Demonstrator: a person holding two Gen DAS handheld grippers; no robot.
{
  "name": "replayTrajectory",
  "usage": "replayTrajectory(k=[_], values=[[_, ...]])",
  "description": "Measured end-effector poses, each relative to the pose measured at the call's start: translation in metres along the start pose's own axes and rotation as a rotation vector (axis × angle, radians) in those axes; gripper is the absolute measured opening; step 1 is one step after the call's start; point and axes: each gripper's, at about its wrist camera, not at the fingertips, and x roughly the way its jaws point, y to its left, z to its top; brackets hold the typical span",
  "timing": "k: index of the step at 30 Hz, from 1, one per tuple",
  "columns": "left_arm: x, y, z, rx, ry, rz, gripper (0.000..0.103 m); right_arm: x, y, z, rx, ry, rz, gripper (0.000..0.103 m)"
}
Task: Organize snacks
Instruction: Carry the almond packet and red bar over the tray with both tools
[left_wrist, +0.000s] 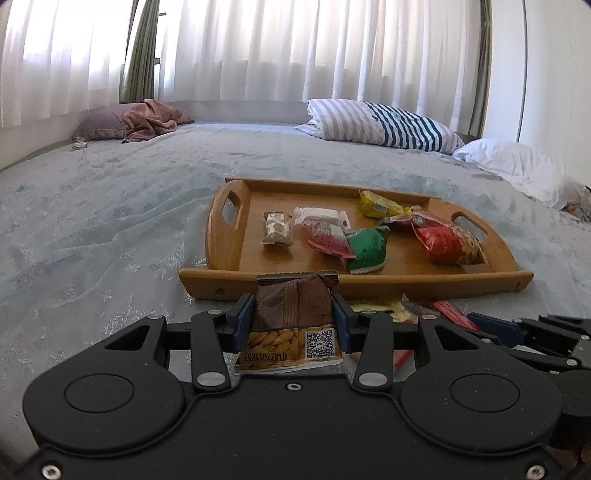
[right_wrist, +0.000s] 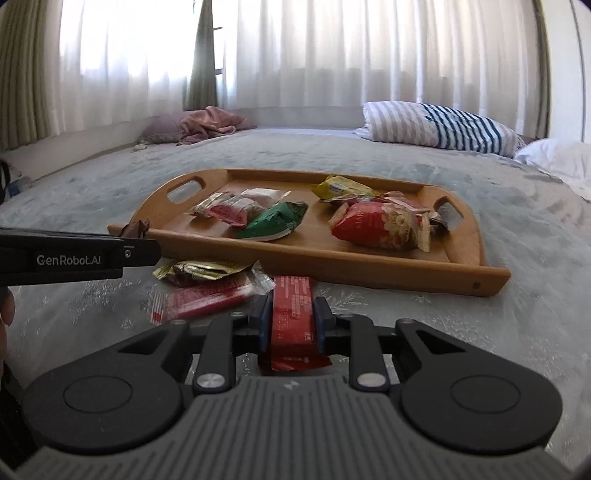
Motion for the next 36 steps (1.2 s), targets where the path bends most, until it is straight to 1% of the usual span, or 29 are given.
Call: replayTrajectory(k=[8,13,18,19,20,21,24,25,27,29,30,32,34,36], values=[[0.004,0.002,0.013,-0.01,-0.018,0.011,0.042,-0.012,-0.008,0.012,0.007,-0.041,-0.067,0.028],[0.01,0.003,0.022,-0.018,-0.024,0.018,0.042,-0.011,-0.01,0.021,0.016,-0.055,-0.085,0.028],[0.015,0.004,0.029,-0.032,-0.02,0.015,0.042,-0.012,-0.012,0.028,0.053,-0.063,-0.07,0.028],[0.016,0.005,0.031,-0.032,-0.021,0.016,0.042,-0.013,-0.011,0.031,0.049,-0.076,-0.07,0.025],[0.018,0.004,0.034,-0.031,-0.023,0.017,0.042,-0.013,-0.01,0.033,0.046,-0.087,-0.075,0.02],[0.019,0.004,0.036,-0.03,-0.023,0.018,0.042,-0.013,-0.008,0.036,0.044,-0.098,-0.087,0.011],[0.026,0.004,0.044,-0.035,-0.024,0.018,0.042,-0.007,-0.004,0.043,0.031,-0.115,-0.096,0.011],[0.028,0.004,0.045,-0.038,-0.024,0.021,0.042,-0.003,-0.002,0.044,0.017,-0.107,-0.116,0.011],[0.03,0.004,0.047,-0.048,-0.019,0.028,0.042,0.0,-0.002,0.043,0.018,-0.09,-0.117,0.011],[0.03,0.005,0.046,-0.054,-0.017,0.02,0.042,0.0,-0.006,0.039,0.034,-0.065,-0.088,0.015],[0.03,0.006,0.044,-0.054,-0.014,0.018,0.042,-0.001,-0.008,0.034,0.042,-0.049,-0.076,0.019],[0.032,0.006,0.04,-0.048,-0.003,0.018,0.042,-0.001,-0.009,0.026,0.053,-0.017,-0.066,0.033],[0.033,0.006,0.036,-0.045,0.007,0.02,0.042,-0.002,-0.01,0.019,0.067,0.005,-0.07,0.037],[0.035,0.007,0.034,-0.048,0.019,0.021,0.042,-0.002,-0.01,0.013,0.074,0.021,-0.077,0.038]])
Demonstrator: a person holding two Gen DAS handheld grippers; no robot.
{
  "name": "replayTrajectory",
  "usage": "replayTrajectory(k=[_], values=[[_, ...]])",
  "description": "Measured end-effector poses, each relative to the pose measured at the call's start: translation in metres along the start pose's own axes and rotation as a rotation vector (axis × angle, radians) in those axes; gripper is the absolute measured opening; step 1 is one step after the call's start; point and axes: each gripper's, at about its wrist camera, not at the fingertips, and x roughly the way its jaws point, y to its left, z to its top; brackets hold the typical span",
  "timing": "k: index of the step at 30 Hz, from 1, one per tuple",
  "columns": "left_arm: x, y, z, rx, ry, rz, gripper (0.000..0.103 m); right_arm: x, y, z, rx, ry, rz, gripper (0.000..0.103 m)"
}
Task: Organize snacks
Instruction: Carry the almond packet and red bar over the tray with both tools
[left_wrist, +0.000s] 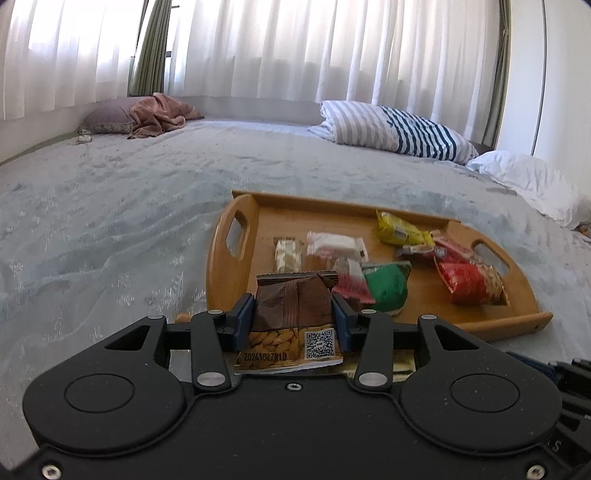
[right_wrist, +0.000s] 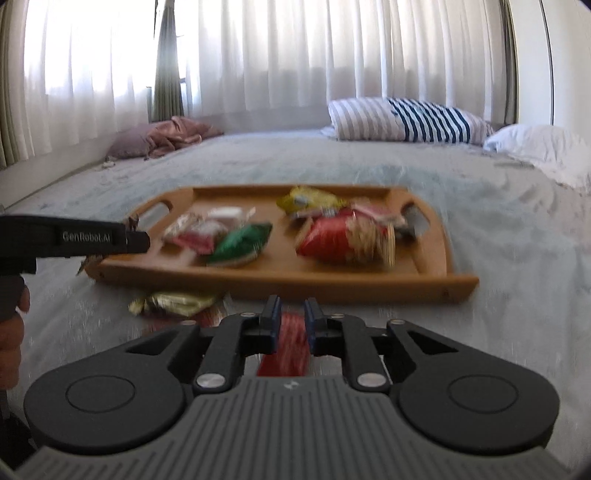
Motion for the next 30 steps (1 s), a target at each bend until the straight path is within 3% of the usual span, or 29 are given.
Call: replayTrajectory(k=[11,12,13,15,21,30], values=[[0.002,-0.001,-0.006,0.016,0.014,0.002,0.042,0.001,0.004,-0.01,-0.004,0.039,-0.015,0.054],[0.002,-0.001,-0.006,0.016,0.014,0.002,0.042,0.002,0.006,-0.011,-0.015,0.048,-0.02,0.053],[0.002,-0.001,-0.006,0.015,0.014,0.001,0.042,0.002,0.008,-0.012,-0.035,0.049,-0.026,0.035],[0.002,-0.001,-0.005,0.015,0.015,0.0,0.042,0.0,0.013,-0.011,-0.069,0.043,-0.026,0.028],[0.002,-0.003,-0.003,0.015,0.008,-0.001,0.042,-0.006,0.015,-0.002,-0.057,0.011,-0.002,0.028],[0.012,-0.002,0.021,0.003,-0.017,-0.02,0.042,0.003,0.013,0.038,-0.024,-0.094,0.006,0.029]])
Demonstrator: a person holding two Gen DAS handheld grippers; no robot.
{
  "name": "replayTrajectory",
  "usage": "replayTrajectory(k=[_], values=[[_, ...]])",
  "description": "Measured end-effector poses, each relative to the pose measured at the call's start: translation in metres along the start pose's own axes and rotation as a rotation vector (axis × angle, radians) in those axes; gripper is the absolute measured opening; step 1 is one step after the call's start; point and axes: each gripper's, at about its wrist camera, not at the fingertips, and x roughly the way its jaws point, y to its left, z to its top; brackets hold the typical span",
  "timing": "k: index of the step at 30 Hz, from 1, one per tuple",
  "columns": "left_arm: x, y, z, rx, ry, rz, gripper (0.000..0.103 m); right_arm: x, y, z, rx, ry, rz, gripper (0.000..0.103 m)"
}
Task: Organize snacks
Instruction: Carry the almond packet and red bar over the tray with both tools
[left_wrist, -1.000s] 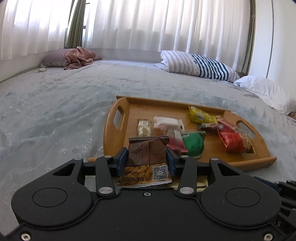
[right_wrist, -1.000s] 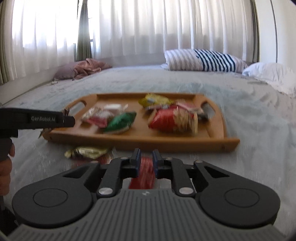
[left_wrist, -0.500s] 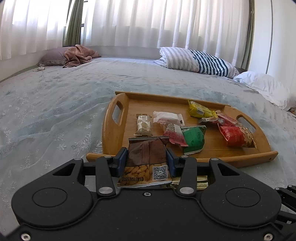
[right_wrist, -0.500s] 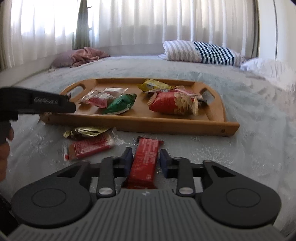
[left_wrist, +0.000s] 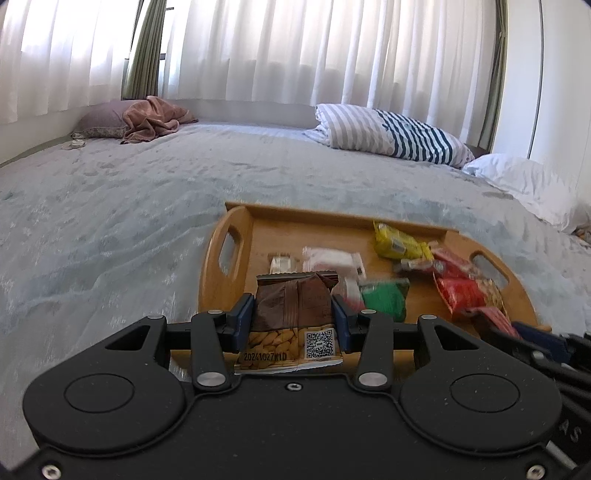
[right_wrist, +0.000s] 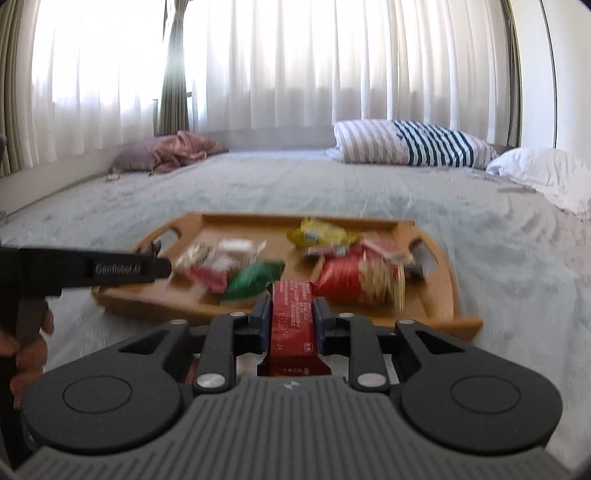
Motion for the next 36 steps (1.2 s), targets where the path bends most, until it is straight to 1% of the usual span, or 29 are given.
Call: replayTrajectory(k=[4,8,12,17,22,25,28,31,36], values=[[0.011,0.002,0.02,-0.004,-0.022,-0.012,0.042,0.024,-0.006,0.019,0.065,-0.007,0.017,0.029],[0.028,0.006,0.042,-0.01,-0.049,-0.03,0.042,0.046,-0.012,0.032,0.102,-0.01,-0.002,0.029],[0.056,0.014,0.064,-0.061,-0.023,-0.054,0.042,0.069,-0.018,0.036,0.146,-0.007,-0.002,0.029],[0.09,0.012,0.082,-0.059,0.005,-0.049,0.042,0.088,-0.021,0.035,0.152,0.009,-0.016,0.029],[0.118,0.004,0.083,-0.022,0.044,-0.009,0.042,0.102,-0.024,0.029,0.185,0.031,-0.018,0.029],[0.133,0.001,0.081,-0.011,0.071,0.016,0.042,0.106,-0.023,0.023,0.191,0.026,-0.009,0.029],[0.144,0.002,0.077,-0.014,0.093,0.031,0.042,0.107,-0.022,0.018,0.183,0.022,-0.019,0.029],[0.152,-0.001,0.075,0.012,0.102,0.046,0.042,0.107,-0.025,0.014,0.204,0.021,-0.013,0.029],[0.16,-0.006,0.07,0.041,0.119,0.061,0.042,0.109,-0.028,0.013,0.226,0.021,0.017,0.029]])
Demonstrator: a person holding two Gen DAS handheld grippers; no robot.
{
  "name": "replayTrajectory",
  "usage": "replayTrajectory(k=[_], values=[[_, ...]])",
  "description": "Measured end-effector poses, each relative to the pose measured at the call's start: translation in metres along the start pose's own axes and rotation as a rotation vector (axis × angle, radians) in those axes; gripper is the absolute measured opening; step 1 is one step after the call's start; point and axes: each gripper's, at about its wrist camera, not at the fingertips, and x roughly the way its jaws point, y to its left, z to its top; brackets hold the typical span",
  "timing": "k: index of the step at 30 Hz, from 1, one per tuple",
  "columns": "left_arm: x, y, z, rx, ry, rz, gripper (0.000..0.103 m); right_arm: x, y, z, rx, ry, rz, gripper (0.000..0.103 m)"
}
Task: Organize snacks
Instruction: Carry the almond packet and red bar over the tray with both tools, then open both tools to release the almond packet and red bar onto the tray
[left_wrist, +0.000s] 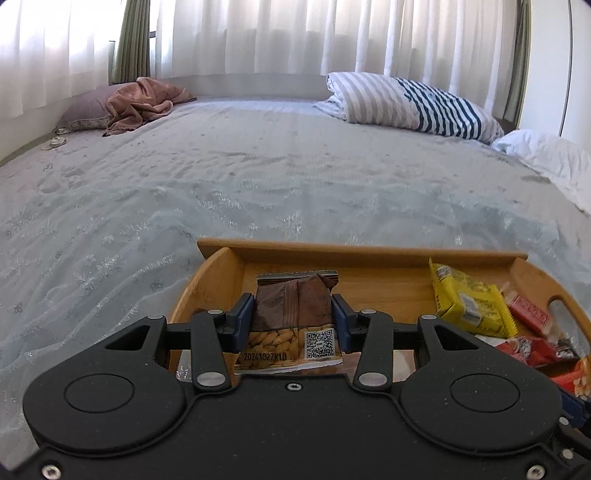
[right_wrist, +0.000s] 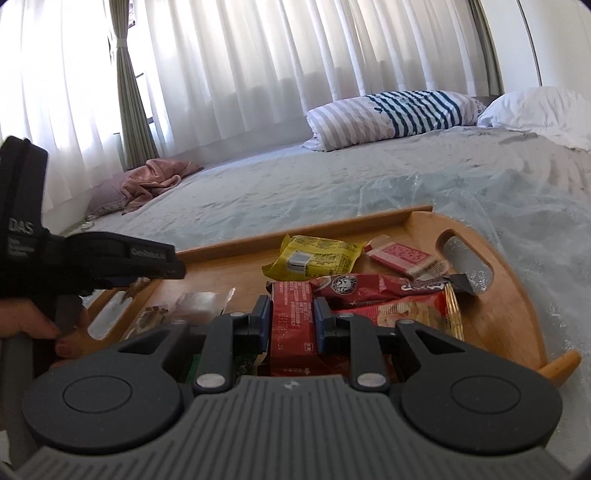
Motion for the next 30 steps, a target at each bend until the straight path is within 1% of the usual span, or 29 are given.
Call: replayTrajectory(k=[6,20,21,23,24,25,28,29,30], values=[[0.009,-0.002,-0.004,-0.004,0.029,0.013,0.042,0.002,0.003,0.0,-0.015,0.008,-0.003,0.029],[0.013,-0.003,-0.007,-0.001,0.036,0.01,0.043,0.005,0.008,0.0,-0.05,0.024,-0.016,0.029],[0.012,-0.003,-0.007,0.002,0.035,0.012,0.043,0.005,0.009,0.0,-0.052,0.025,-0.015,0.03],[0.011,-0.004,-0.007,0.004,0.034,0.015,0.043,0.005,0.009,0.001,-0.056,0.025,-0.008,0.035],[0.01,-0.004,-0.007,0.005,0.034,0.015,0.044,0.004,0.009,0.001,-0.057,0.024,-0.005,0.036],[0.009,-0.004,-0.007,0.005,0.033,0.013,0.047,0.004,0.009,0.001,-0.057,0.023,-0.004,0.036],[0.004,-0.004,-0.007,0.003,0.031,0.017,0.059,0.001,0.009,0.002,-0.059,0.021,-0.005,0.037],[0.002,-0.003,-0.007,0.004,0.026,0.017,0.062,0.0,0.009,0.002,-0.062,0.02,-0.006,0.039],[-0.001,-0.003,-0.007,0.004,0.022,0.017,0.063,-0.001,0.01,0.002,-0.065,0.018,-0.006,0.044]])
